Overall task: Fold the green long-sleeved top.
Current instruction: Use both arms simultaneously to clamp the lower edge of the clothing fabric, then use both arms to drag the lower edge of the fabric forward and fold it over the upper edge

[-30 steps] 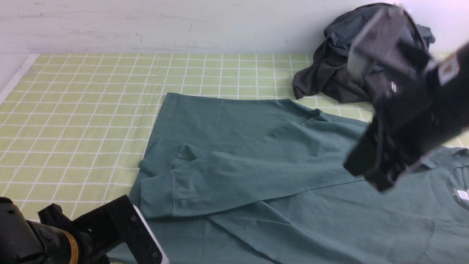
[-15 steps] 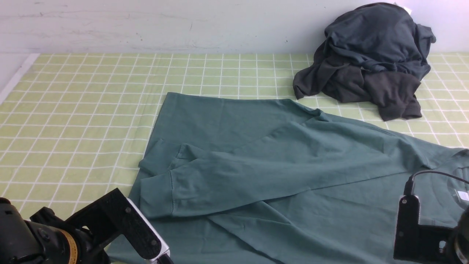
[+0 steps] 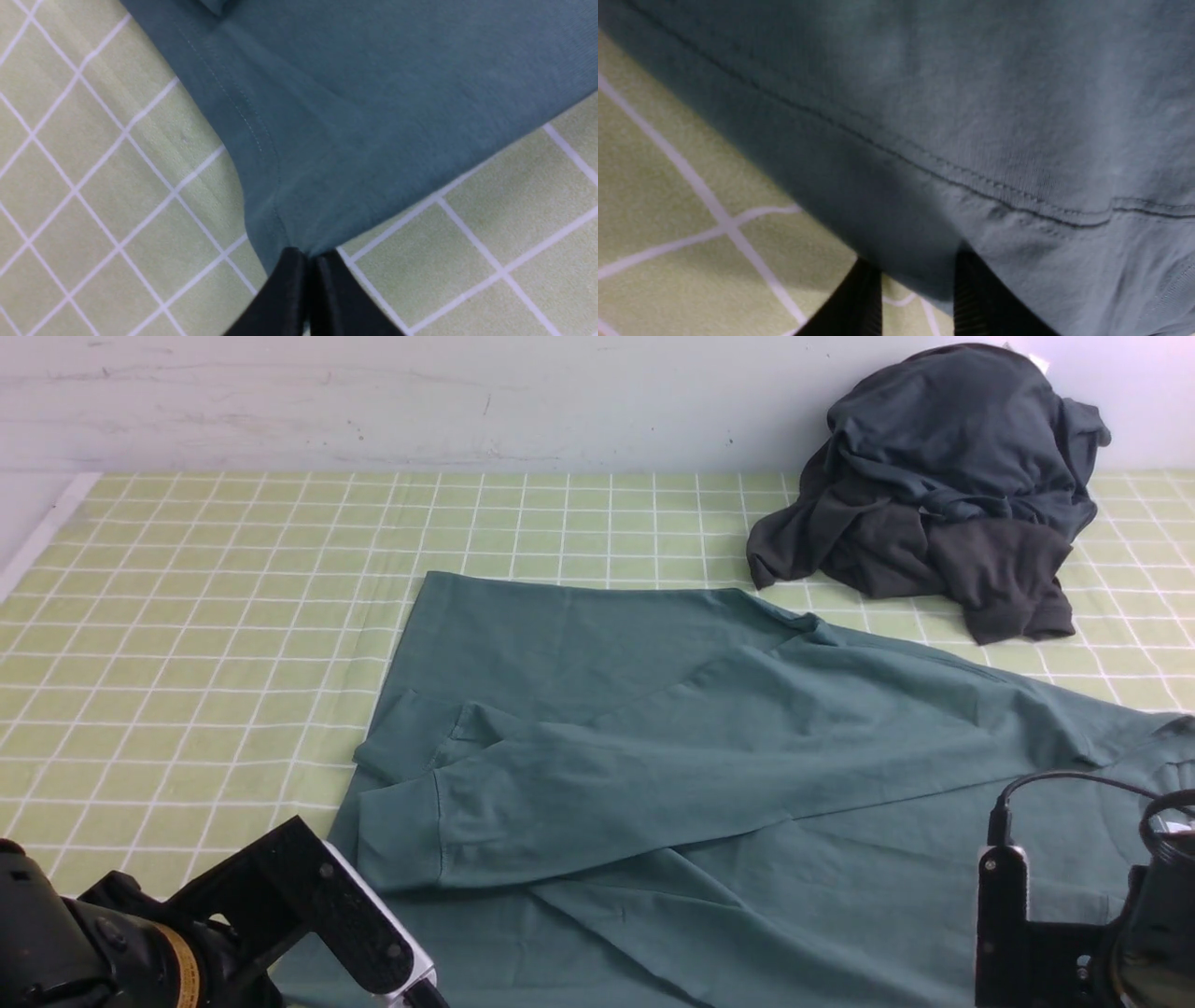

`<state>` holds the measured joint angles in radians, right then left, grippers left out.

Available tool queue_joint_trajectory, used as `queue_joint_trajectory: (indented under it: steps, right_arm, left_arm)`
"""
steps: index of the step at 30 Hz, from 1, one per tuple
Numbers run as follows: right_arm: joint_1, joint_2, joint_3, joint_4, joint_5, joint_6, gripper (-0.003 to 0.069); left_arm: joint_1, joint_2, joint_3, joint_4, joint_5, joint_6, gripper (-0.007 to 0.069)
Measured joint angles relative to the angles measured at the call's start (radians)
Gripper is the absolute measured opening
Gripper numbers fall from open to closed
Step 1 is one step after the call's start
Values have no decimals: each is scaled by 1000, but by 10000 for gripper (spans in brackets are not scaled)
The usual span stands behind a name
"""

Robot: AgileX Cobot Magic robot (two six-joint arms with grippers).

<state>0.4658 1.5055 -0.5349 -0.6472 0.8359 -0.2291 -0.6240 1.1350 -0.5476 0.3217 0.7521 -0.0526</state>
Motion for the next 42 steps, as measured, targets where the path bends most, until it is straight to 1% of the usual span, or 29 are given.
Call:
queue_joint_trajectory:
  steps: [1, 2, 3, 4, 5, 7, 11, 13, 17, 18, 19, 22, 24, 27, 29, 32, 35, 36, 39, 40, 41, 42]
  right_arm:
    - [0, -2, -2, 8, 0, 11, 158]
    - [0, -2, -2, 8, 0, 11, 150]
    - [0, -12, -10, 15, -5, 44, 74]
    - [0, -20, -18, 15, -3, 59, 45]
    - [0, -34, -27, 17, 4, 77, 18]
    - [0, -52, -45, 17, 28, 91, 0]
    - [0, -83, -89, 20, 103, 113, -4]
    - [0, -95, -126, 23, 153, 118, -3]
    - [0, -99, -191, 25, 218, 136, -5]
    - [0, -100, -225, 23, 223, 138, -5]
    - [-8, -100, -251, 17, 206, 139, -5]
    - [-35, -95, -288, 12, 149, 141, -5]
    - [-92, -66, -349, 9, 55, 141, -5]
    - [-146, -23, -407, 4, -30, 141, -5]
    - [-205, 52, -492, -4, -123, 141, -5]
    - [-254, 167, -621, -9, -188, 141, -5]
    - [-265, 240, -694, -10, -194, 141, -5]
    - [-267, 298, -753, -15, -196, 141, -5]
    - [-268, 401, -854, -38, -201, 141, -5]
    - [-268, 414, -860, -41, -202, 141, -5]
    - [-268, 460, -905, -54, -203, 141, -5]
    - [-268, 466, -911, -56, -203, 141, -5]
  left_arm:
    - [0, 0, 0, -2, 0, 0, -2]
    - [0, 0, 0, -2, 0, 0, -2]
    - [0, 0, 0, -11, 0, 0, -2]
    - [0, 0, 0, -17, 0, -1, -2]
    - [0, 0, 0, -22, 0, -1, -2]
    - [0, 0, 0, -36, 3, -1, -2]
    - [0, 0, -51, -52, 59, -38, -2]
    - [0, 0, -111, -40, 86, -89, -2]
    - [0, 5, -198, 26, 73, -167, -2]
    - [6, 16, -230, 69, 42, -203, -1]
    - [21, 36, -261, 112, 8, -241, -1]
    - [57, 83, -309, 161, -37, -284, -1]
    - [118, 168, -382, 198, -90, -307, -1]
    - [168, 243, -445, 211, -129, -315, -1]
    - [227, 340, -530, 218, -184, -317, -1]
    - [298, 479, -671, 221, -248, -326, -1]
    - [324, 568, -752, 225, -269, -340, -1]
    - [341, 631, -823, 227, -278, -345, -1]
    - [355, 770, -949, 237, -281, -352, -1]
    - [355, 778, -957, 238, -282, -352, -1]
    - [356, 845, -1021, 252, -282, -352, -1]
    - [356, 853, -1028, 253, -282, -352, -1]
